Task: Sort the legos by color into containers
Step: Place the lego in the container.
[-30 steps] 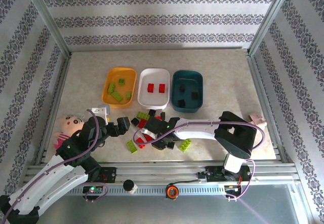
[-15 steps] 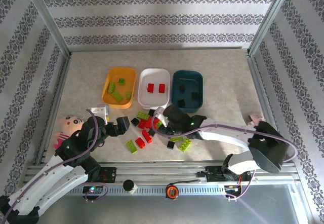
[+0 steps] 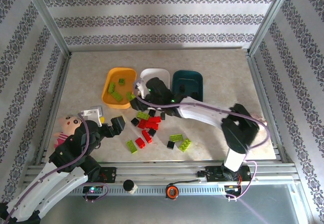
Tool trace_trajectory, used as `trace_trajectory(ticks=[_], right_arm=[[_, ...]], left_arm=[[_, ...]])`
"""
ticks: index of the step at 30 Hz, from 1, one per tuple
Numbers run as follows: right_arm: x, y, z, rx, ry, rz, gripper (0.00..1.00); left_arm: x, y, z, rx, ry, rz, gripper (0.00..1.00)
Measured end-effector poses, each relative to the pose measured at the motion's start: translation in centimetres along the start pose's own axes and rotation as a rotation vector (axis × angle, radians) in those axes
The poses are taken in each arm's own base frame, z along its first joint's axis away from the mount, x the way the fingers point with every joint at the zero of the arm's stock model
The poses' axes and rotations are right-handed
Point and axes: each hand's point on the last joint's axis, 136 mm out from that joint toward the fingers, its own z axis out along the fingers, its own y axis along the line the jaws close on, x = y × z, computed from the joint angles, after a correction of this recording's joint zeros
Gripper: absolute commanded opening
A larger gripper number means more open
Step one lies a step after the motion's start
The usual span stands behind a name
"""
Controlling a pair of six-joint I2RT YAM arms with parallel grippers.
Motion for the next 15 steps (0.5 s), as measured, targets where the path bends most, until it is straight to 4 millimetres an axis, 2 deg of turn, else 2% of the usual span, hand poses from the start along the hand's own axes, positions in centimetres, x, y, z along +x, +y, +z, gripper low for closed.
trace_trajectory(ticks=[5,8,12,15], right_arm=[[-3.4,-2.8,6.2,0.027,-0.045,0.079,0.31],[-4.4,-5.3,8.6,0.063,-0.06,0.129,0.36],[-5.0,-7.7,10.4,0.102,-0.064,0.189,0.62],[-5.4,-8.8,10.5,0.119,-0.074,0.226,0.67]], left_arm=[[0.3,0.2,0.0,-0.007,0.013,-0.009,1.0],[0.6,0.4,0.0,-0.014,0.023,-0.015,1.0],[1.0,0.5,0.2,-0.015,0.035,-0.013,1.0],[1.7,0.6,0.6,-0.021,0.063,-0.005,1.0]])
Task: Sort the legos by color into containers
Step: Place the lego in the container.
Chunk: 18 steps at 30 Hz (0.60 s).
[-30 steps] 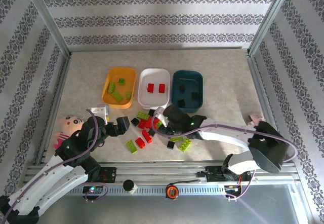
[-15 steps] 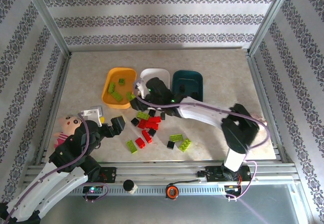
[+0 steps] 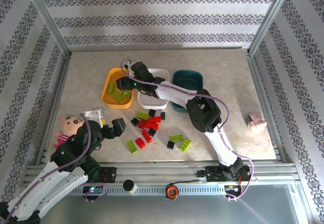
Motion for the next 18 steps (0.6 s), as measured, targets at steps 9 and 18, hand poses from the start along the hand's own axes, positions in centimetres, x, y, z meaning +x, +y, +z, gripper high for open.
trace_trajectory(ticks=[9,18], right_arm=[[2.3,-0.8,-4.2,0.038,0.031,0.017,0.67],[6.4,-1.3,-11.6,0.042,0.027,0.026,0.67]], left_arm=[[5.4,-0.3,3.3,-0.032,0.282,0.042,0.8],[12.6,-0.7,3.7,-0.02,0.525,0.128,0.8]])
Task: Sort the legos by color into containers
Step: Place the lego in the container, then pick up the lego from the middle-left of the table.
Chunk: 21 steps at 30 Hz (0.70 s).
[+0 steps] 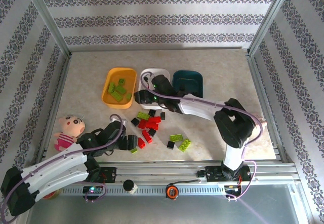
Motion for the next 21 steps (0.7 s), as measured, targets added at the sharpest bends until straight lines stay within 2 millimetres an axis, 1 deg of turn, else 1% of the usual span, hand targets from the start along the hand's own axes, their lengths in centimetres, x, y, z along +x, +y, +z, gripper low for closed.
trace_trajectory(ticks=[4,7,11,13,17,21], right_arm=[[2.5,-1.6,-1.8,0.023,0.023,0.016,0.67],[3.7,-2.8,-3.0,0.044,0.029,0.03,0.68],[3.8,-3.8,-4.8,0.056,-0.002,0.042,0.68],[3.4,-4.0,-5.7,0.057,-0.028,0.045,0.68],[2.7,-4.2,-6.7,0.057,-0.06,0.048,0.68],[2.6,-4.3,-7.3,0.057,-0.075,0.049,0.68]], left_arm=[[0.6,-0.8,0.7,-0.01,0.047,0.056,0.8],[0.7,-1.7,1.3,-0.038,0.093,0.117,0.8],[0.6,-3.3,2.3,-0.081,0.134,0.222,0.81],[0.4,-3.9,2.6,-0.1,0.138,0.27,0.81],[0.1,-4.4,3.4,-0.142,0.144,0.345,0.81],[0.0,-4.6,4.3,-0.18,0.161,0.402,0.81]])
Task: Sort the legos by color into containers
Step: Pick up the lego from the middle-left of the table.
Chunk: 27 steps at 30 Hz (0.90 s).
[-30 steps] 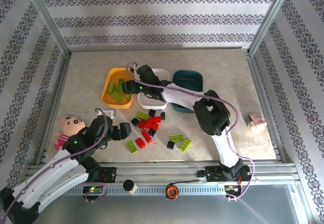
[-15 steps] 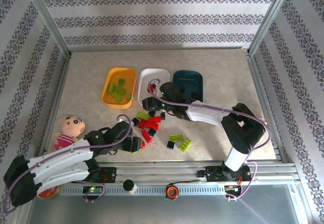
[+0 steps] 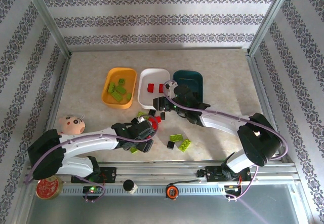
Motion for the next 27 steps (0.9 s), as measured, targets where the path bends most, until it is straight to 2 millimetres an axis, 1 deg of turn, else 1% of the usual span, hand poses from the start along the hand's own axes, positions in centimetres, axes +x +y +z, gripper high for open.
trace_trajectory(ticks=[4,9,11,15,21,25,27], right_arm=[[-0.1,-0.3,-0.6,0.003,-0.011,0.003,0.68],[-0.5,-0.6,-1.0,0.007,-0.027,0.007,0.68],[-0.6,-0.5,-1.1,0.006,-0.03,0.007,0.69],[-0.7,-0.4,-1.3,0.004,-0.034,0.006,0.68],[-1.1,-0.8,-1.7,0.014,-0.049,0.011,0.69],[-1.7,-1.3,-2.4,0.025,-0.072,0.018,0.69],[-2.0,-1.7,-2.7,0.032,-0.083,0.026,0.68]], left_arm=[[0.2,0.0,0.6,-0.021,0.023,0.027,0.8],[0.4,0.1,1.0,-0.029,0.037,0.035,0.8],[0.7,0.1,1.3,-0.033,0.05,0.037,0.78],[1.0,-0.1,1.7,-0.027,0.066,0.039,0.71],[1.2,-0.4,1.9,-0.009,0.077,0.046,0.51],[1.1,-0.6,1.9,-0.001,0.075,0.048,0.45],[1.1,-0.6,1.7,0.004,0.071,0.047,0.45]])
